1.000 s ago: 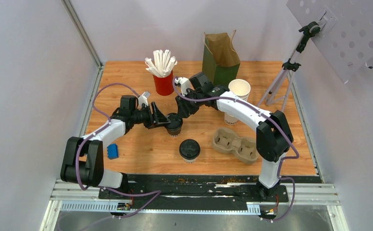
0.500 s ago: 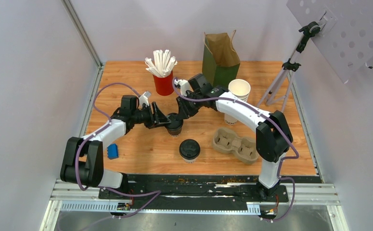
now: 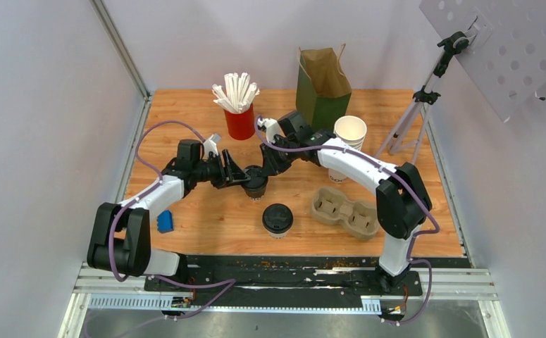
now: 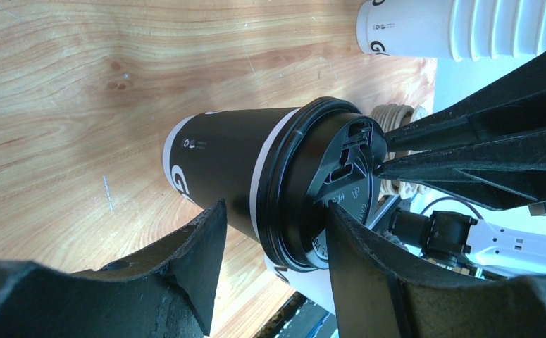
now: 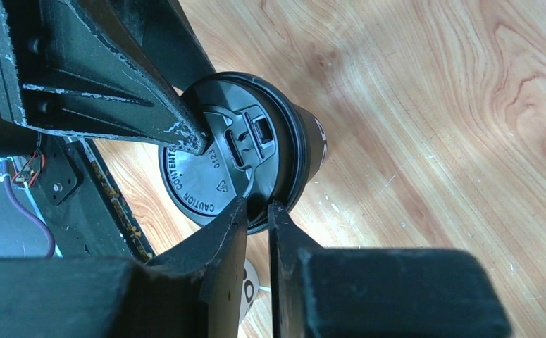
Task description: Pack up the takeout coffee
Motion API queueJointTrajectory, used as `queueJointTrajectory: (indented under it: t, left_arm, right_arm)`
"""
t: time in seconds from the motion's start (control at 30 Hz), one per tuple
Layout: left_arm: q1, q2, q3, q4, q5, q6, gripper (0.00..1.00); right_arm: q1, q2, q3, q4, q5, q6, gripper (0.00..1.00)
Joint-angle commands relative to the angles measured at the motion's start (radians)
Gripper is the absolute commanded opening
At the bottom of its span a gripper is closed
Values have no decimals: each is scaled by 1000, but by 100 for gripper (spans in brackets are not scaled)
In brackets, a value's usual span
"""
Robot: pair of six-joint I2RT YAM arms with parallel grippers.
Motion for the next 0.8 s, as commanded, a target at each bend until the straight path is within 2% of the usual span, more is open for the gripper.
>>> queueJointTrajectory:
  t: [0.0, 0.2, 0.4, 0.77]
  left_arm:
    - [-6, 1, -48, -97, -108, 89, 60]
    - [-5, 0, -57, -126, -108, 124, 60]
    - [-5, -20, -81, -126, -144, 96, 60]
    - [-7, -123, -132, -55, -122, 16, 60]
  right_arm:
    - [4, 44, -72, -42, 85, -30, 17]
    - [1, 52, -138, -15, 108, -12, 17]
    - [-4, 76, -174, -1, 129, -6, 17]
    - [-9, 95, -49, 21, 20, -18, 19]
